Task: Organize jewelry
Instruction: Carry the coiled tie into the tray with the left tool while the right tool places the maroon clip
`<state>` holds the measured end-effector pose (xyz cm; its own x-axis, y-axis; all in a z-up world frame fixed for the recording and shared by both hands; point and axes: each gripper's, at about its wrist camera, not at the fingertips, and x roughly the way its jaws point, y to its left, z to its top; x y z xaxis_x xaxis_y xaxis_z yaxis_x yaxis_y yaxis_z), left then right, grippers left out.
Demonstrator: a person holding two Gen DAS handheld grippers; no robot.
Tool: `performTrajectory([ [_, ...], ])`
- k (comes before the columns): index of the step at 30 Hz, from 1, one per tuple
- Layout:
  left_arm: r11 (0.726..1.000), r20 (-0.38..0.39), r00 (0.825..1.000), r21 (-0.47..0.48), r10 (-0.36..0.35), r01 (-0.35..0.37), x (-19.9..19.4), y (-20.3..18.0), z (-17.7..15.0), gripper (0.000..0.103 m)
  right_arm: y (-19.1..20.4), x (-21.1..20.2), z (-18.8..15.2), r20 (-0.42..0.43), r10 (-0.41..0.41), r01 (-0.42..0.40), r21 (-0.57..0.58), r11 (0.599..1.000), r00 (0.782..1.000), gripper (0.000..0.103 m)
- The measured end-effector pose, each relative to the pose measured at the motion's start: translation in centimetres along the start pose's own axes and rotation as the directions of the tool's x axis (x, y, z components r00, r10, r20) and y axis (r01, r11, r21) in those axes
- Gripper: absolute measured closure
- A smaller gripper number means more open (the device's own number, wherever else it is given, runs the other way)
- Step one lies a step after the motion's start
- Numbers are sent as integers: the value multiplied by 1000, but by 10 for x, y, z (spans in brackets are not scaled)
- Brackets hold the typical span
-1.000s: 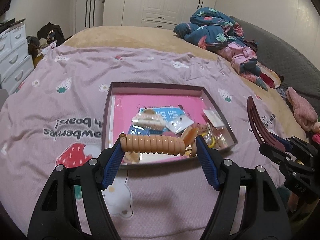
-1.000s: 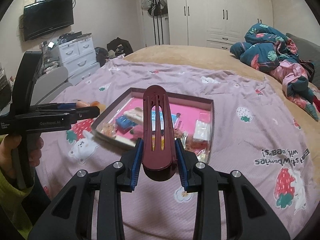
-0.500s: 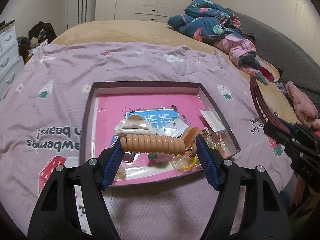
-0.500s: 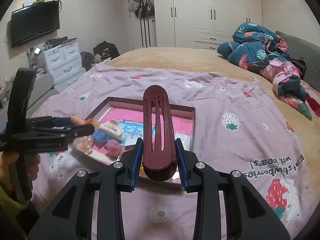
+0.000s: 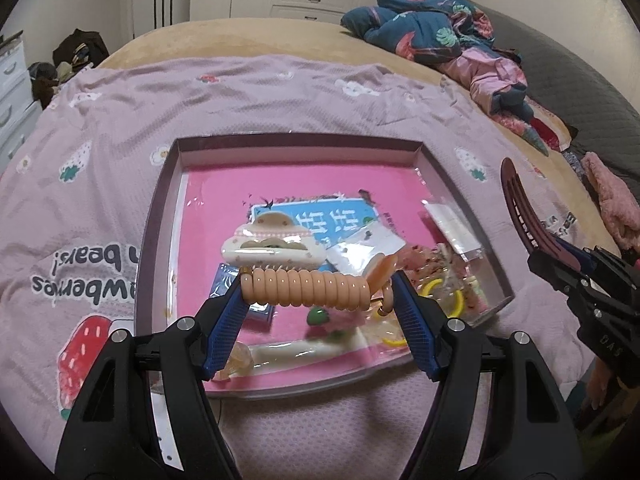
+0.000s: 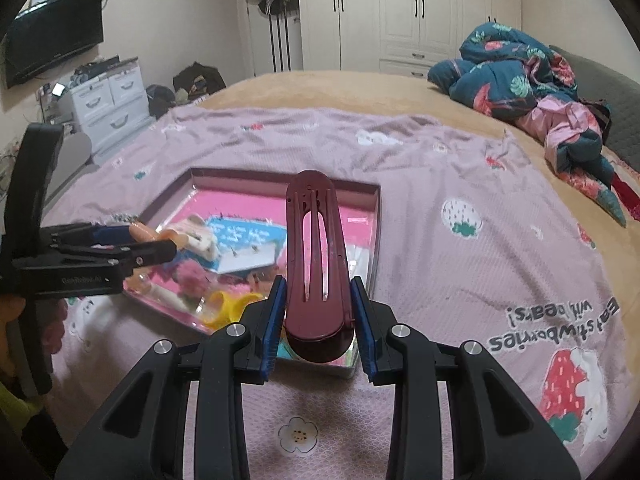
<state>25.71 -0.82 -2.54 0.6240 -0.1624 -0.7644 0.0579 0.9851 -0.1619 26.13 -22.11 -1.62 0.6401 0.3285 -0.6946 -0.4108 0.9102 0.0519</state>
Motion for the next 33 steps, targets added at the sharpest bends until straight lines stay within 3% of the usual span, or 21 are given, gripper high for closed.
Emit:
performTrajectory([
  [17,1000,-24,1000,-19,17,-18,21,9,5,40,5,53,4,-107,35,-33,25,999,994,72],
  [24,1000,-35,999,-20,13,-14,24,10,4,40,7,54,-1,-128,49,-46,27,999,991,71],
  [33,1000,-33,999,-16,5,-5,23,6,2,39,5,35,-6,-110,51,-48,30,998,993,63],
])
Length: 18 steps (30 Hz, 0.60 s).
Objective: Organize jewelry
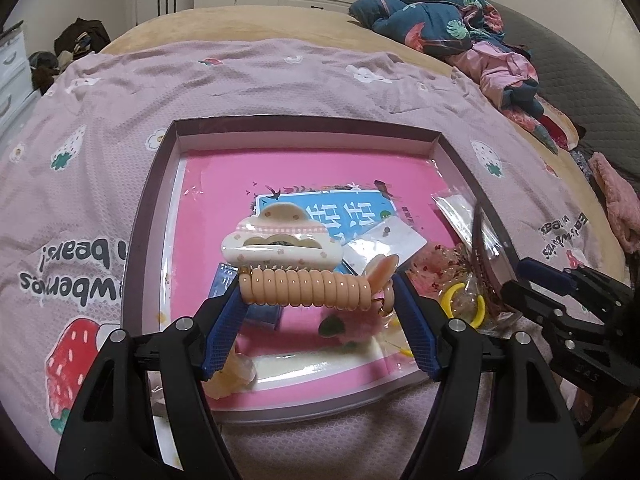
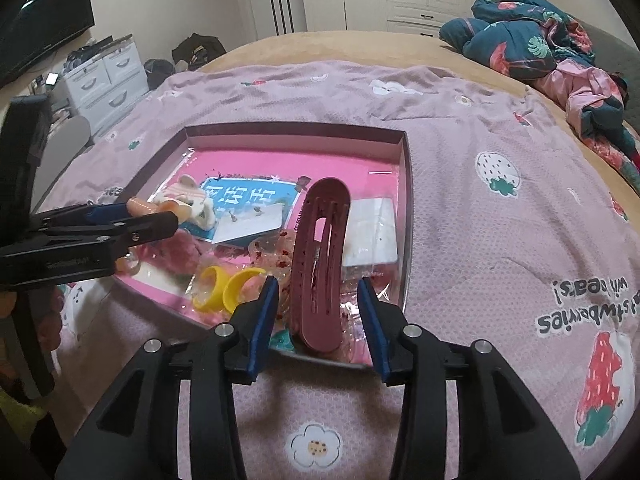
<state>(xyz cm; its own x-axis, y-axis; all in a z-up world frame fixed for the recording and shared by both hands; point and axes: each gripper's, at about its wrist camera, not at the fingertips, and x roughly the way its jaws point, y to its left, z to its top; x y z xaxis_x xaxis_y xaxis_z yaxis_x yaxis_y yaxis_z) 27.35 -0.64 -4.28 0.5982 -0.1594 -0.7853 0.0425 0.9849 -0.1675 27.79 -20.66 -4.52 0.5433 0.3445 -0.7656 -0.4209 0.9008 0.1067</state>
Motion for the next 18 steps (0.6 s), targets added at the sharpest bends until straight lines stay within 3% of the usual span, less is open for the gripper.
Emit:
performTrajectory([
  [18,1000,59,998,-2,-6,6,-45,-7,2,23,11,-61,-11,86,-20,22,-23,999,996,39],
])
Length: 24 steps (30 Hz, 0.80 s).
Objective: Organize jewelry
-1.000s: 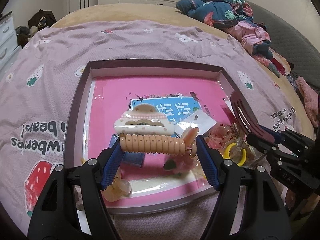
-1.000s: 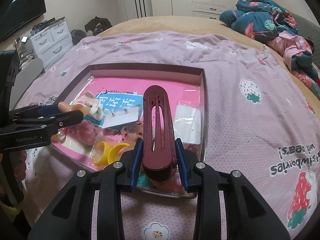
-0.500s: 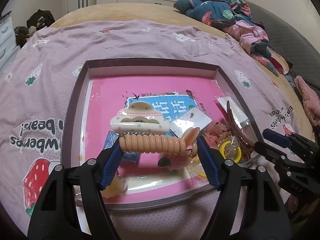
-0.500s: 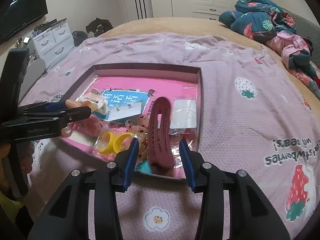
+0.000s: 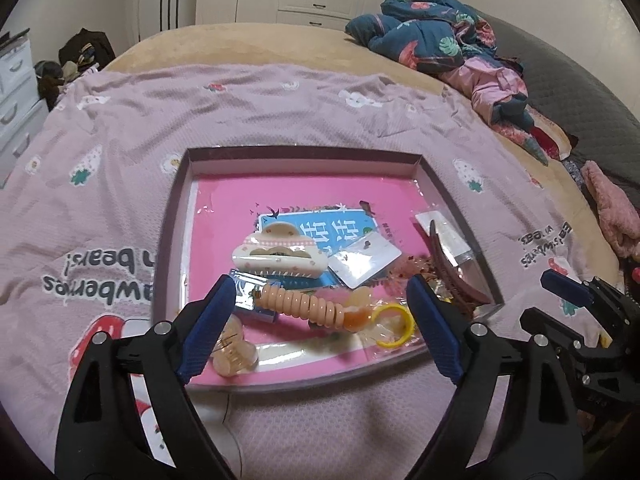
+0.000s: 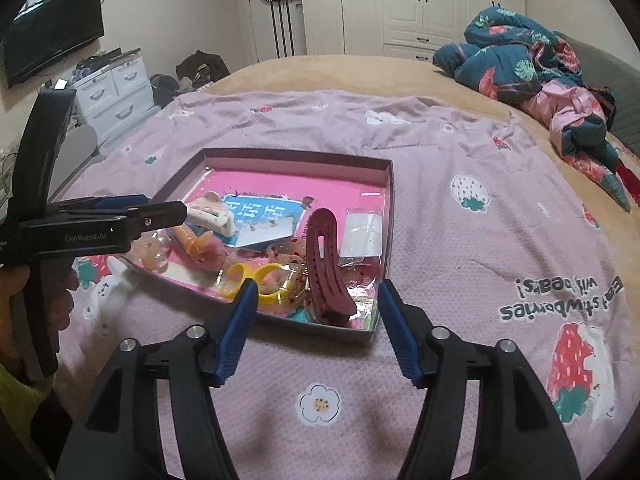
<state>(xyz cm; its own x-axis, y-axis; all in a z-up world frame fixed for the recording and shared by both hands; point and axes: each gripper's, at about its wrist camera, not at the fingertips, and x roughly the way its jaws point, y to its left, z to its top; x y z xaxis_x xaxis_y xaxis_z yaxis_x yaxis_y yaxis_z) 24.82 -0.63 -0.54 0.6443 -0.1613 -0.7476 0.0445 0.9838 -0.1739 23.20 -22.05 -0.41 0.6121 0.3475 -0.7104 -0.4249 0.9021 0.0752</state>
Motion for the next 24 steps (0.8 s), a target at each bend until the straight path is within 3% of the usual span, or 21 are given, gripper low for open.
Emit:
performTrajectory([
  [7,999,36,999,-32,-24,25,-35,1,-4,11,12,-30,-1,57,-15,16,-13,1000,998,19],
  [24,1000,124,992,-14,-17,19,-109,-5,-34,9,38,-87,-9,148,-5,9,-28,1000,989,7],
])
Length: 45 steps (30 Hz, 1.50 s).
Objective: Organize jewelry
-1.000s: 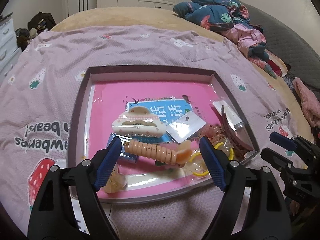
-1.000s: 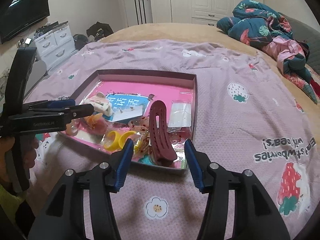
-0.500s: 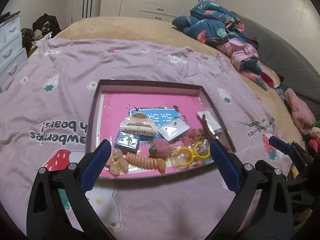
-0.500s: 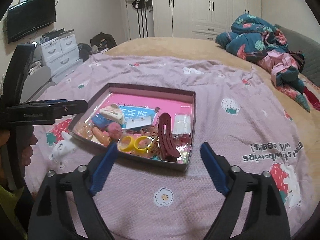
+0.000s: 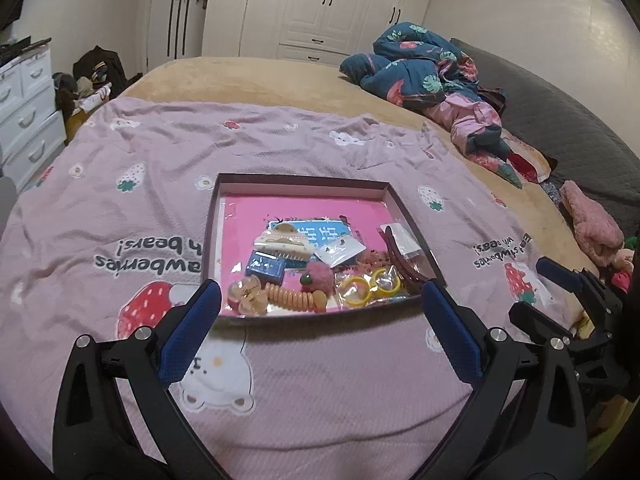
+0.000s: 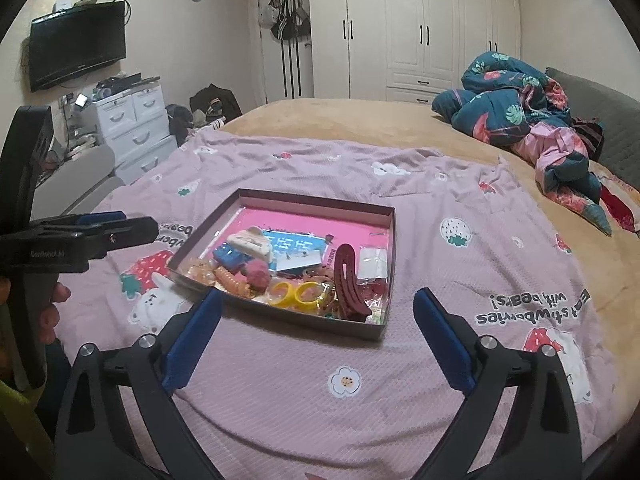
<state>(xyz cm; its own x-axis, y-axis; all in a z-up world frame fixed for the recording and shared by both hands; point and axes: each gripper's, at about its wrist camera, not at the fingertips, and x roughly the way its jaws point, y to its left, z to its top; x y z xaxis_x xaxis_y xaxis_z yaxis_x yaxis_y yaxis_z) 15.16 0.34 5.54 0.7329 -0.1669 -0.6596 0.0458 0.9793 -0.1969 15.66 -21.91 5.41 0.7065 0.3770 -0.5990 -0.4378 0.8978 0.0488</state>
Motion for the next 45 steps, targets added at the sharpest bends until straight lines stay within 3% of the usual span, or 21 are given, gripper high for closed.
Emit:
performTrajectory([
  [12,1000,26,999,7,25,-25,-25,6,-37,9,15,-25,-20,38,6,-7,21,1000,999,5],
  [24,997,21,997,-5,71,-71,-20,18,-81,9,17,-29,-49,66,-47,44,53,998,997,4],
  [30,997,35,997,-4,75,-75,-21,19,-86,9,18,-20,-63,17,-32,31,78,996,999,4],
  [45,997,32,997,-5,76,-76,-23,17,-87,9,18,-18,-67,4,-28,27,95,995,1000,4],
])
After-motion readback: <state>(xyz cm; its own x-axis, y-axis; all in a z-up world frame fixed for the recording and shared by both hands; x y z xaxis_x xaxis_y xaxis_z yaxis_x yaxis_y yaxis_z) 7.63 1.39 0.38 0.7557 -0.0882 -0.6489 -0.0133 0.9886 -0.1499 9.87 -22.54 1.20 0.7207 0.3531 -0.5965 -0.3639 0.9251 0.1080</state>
